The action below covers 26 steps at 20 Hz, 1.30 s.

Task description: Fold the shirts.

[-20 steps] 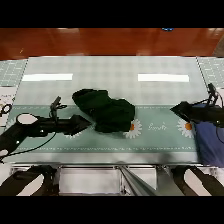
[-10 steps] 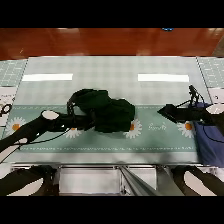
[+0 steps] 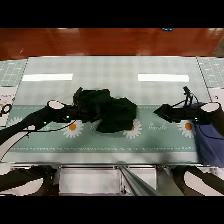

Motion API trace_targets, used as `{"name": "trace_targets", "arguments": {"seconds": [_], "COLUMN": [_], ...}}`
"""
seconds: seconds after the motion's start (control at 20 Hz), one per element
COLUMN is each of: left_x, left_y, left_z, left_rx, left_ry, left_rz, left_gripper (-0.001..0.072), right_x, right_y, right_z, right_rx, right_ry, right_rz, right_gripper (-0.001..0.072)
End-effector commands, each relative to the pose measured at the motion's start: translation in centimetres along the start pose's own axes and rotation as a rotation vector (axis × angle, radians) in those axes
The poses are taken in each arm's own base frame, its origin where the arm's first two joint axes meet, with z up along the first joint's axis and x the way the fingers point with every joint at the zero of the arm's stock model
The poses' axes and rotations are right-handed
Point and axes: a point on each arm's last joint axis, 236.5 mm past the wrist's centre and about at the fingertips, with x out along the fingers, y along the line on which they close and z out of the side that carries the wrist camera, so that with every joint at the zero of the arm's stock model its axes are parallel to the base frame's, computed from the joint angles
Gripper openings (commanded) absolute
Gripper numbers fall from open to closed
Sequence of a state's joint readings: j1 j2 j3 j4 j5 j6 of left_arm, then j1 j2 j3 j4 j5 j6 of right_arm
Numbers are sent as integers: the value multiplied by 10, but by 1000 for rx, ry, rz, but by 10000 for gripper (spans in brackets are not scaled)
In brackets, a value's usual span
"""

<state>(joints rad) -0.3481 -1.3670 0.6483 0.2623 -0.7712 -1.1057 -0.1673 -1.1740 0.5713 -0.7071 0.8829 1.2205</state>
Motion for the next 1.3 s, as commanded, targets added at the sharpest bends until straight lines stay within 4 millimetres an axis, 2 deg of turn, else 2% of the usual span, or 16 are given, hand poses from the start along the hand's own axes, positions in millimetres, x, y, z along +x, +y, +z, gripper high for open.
{"name": "trace_targets", "arguments": {"seconds": [0.0,0.2,0.35,0.6,0.75,0.85,0.9,0.95,1.0,1.05,1.15,1.25], "left_x": [-9,-15,-15,-15,-15,-15,-17,-23,-35,-51,-99,-159], "left_y": [-6,-7,-7,-7,-7,-7,-8,-13,-22,-33,-64,-107], "left_z": [-1,-1,-1,-1,-1,-1,1,5,16,33,78,117], "left_rx": [19,8,8,8,8,8,8,6,-9,4,65,158], "left_ry": [37,49,49,49,49,50,46,46,27,-19,-175,-337], "left_rz": [-44,-65,-65,-65,-65,-66,-70,-89,-116,-141,-187,-234], "left_gripper": [31,31,31,31,31,31,31,31,31,31,31,31], "right_x": [26,61,78,96,100,96,92,83,69,48,-2,-62], "right_y": [22,50,70,79,92,104,111,117,127,140,165,195], "right_z": [-3,5,-1,-14,-19,-18,-16,-7,9,34,87,127], "right_rx": [-26,-91,-114,-108,-136,-199,-225,-249,-266,-296,-367,-466], "right_ry": [70,164,263,356,361,364,373,371,353,296,122,-49], "right_rz": [71,94,135,157,198,238,255,268,281,288,246,202], "right_gripper": [403,403,403,395,283,51,19,18,18,17,16,16]}}
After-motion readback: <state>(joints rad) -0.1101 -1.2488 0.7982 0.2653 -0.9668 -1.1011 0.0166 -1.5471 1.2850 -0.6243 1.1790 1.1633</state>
